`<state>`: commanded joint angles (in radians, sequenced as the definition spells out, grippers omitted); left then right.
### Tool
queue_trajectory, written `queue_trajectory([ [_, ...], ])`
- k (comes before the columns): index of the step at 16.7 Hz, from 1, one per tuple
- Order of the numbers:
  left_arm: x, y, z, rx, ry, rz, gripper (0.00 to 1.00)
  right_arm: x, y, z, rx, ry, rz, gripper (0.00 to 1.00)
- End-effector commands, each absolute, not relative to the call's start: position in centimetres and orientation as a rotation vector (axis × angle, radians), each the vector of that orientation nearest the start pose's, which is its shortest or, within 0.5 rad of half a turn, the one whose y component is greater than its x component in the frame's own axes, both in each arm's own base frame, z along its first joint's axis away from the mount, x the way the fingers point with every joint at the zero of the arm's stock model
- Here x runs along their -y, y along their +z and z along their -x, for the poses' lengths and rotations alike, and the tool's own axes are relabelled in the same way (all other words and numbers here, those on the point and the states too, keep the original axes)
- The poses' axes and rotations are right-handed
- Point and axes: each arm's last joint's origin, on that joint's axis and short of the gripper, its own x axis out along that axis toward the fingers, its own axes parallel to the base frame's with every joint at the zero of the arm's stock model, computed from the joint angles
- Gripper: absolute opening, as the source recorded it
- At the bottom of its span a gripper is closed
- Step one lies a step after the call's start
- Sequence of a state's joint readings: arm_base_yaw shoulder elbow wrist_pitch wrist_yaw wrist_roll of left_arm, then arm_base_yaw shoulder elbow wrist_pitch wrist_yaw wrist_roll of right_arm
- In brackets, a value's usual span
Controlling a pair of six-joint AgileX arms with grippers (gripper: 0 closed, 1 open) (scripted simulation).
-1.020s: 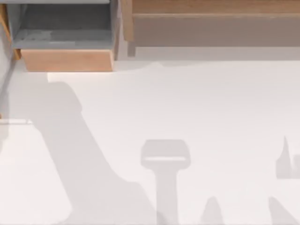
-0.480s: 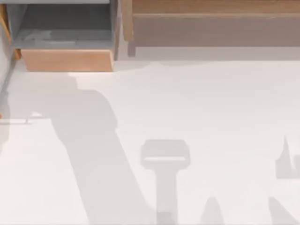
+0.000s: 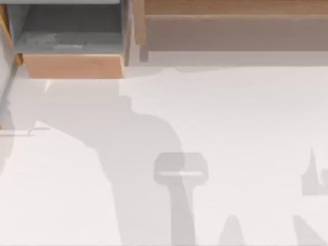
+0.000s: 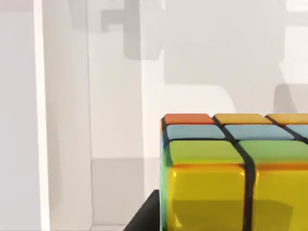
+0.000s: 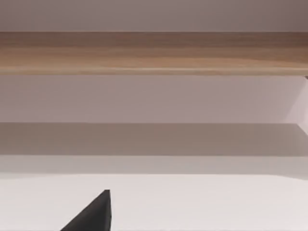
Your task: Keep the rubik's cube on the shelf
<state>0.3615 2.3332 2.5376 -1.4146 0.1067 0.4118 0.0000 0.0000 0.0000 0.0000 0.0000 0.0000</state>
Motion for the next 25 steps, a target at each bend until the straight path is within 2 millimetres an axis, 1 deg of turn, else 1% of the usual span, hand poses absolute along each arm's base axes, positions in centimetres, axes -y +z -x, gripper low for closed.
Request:
queue_trajectory([
  [1, -16.9, 30.4, -44.0, -1.21, -0.012, -0.073, 0.0, 0.1, 16.0, -10.6, 0.0, 0.0, 0.0, 1.0],
  [2, -16.8, 29.7, -44.4, -1.228, -0.02, -0.071, 0.0, 0.1, 16.0, -10.6, 0.0, 0.0, 0.0, 1.0],
  [3, -16.8, 28.4, -45.0, -1.252, -0.029, -0.065, 0.0, 0.1, 16.0, -10.6, 0.0, 0.0, 0.0, 1.0],
  [6, -17.8, 22.1, -46.9, -1.355, -0.03, -0.025, 0.0, 0.1, 16.0, -10.6, 0.0, 0.0, 0.0, 1.0],
  [7, -17.9, 20.5, -47.3, -1.372, -0.025, -0.018, 0.0, 0.1, 16.0, -10.6, 0.0, 0.0, 0.0, 1.0],
  [8, -17.8, 19.5, -47.7, -1.375, -0.022, -0.017, 0.0, 0.1, 16.0, -10.6, 0.0, 0.0, 0.0, 1.0],
  [9, -17.6, 19.1, -48.0, -1.373, -0.023, -0.019, 0.0, 0.1, 16.0, -10.6, 0.0, 0.0, 0.0, 1.0],
  [16, -17.7, 18.9, -48.0, -1.375, -0.025, -0.018, 0.0, 0.1, 16.0, -10.6, 0.0, 0.0, 0.0, 1.0],
  [18, -17.3, 20.0, -47.6, -1.366, -0.015, -0.028, 0.0, 0.1, 16.0, -10.6, 0.0, 0.0, 0.0, 1.0],
  [20, -16.0, 22.4, -47.0, -1.334, -0.007, -0.06, 0.0, 0.1, 16.0, -10.6, 0.0, 0.0, 0.0, 1.0],
  [22, -13.4, 25.8, -46.2, -1.267, -0.009, -0.12, 0.0, 0.1, 16.0, -10.6, 0.0, 0.0, 0.0, 1.0],
  [24, -9.3, 28.1, -45.4, -1.211, -0.043, -0.196, 0.0, 0.1, 16.0, -10.6, 0.0, 0.0, 0.0, 1.0],
  [25, -6.8, 28.4, -45.2, -1.195, -0.073, -0.239, 0.0, 0.1, 16.0, -10.6, 0.0, 0.0, 0.0, 1.0],
])
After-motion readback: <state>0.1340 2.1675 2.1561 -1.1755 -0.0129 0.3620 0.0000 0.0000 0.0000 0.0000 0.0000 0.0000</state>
